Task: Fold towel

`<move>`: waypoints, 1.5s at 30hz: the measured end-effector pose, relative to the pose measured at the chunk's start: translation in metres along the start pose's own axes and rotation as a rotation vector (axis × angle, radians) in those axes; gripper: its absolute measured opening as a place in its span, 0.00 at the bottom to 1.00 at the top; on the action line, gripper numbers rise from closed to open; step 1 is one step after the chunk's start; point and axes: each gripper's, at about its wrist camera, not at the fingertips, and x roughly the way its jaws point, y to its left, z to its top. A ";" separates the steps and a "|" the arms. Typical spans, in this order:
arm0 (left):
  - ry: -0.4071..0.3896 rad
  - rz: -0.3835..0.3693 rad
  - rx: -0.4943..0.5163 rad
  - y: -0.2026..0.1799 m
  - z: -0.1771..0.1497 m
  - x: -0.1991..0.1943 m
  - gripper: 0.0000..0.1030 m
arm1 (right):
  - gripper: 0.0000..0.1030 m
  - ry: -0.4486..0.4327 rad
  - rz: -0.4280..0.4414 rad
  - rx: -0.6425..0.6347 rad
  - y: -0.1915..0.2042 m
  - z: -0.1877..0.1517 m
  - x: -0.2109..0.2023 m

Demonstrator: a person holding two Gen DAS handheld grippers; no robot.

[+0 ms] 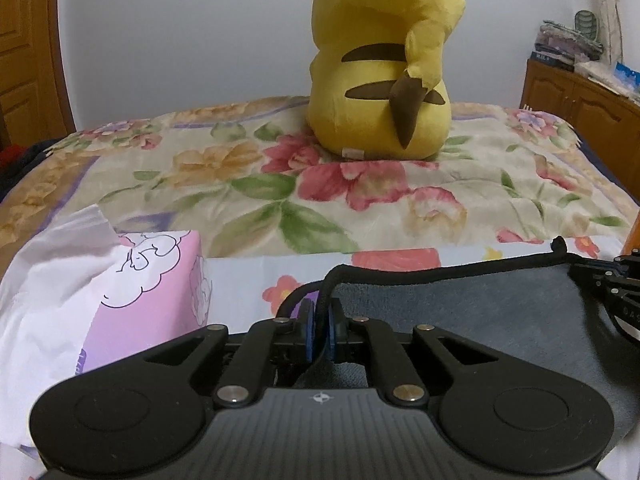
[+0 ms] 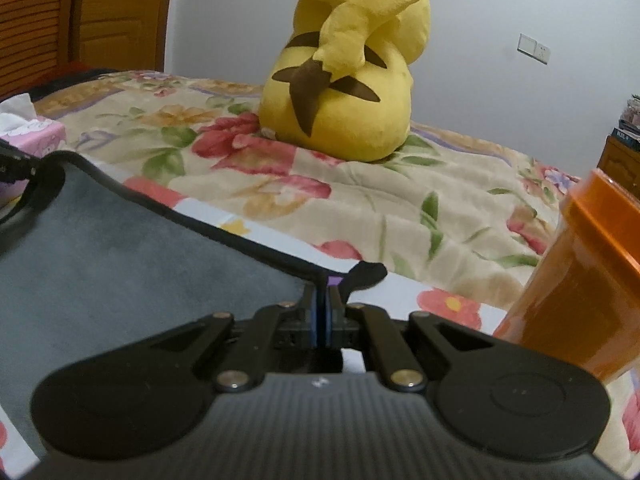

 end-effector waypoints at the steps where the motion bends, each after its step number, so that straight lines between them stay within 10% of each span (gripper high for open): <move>1: 0.000 0.004 0.000 0.000 0.000 0.000 0.13 | 0.05 0.002 -0.001 0.003 0.000 0.000 0.000; 7: 0.004 0.011 0.020 -0.002 -0.001 -0.010 0.48 | 0.12 0.012 -0.012 0.002 -0.002 0.005 -0.006; 13: 0.009 0.001 0.046 -0.012 0.000 -0.031 0.48 | 0.44 0.006 -0.017 0.016 -0.003 0.012 -0.028; 45: -0.046 -0.010 0.088 -0.039 -0.003 -0.193 0.74 | 0.58 -0.043 0.041 0.150 0.014 0.010 -0.177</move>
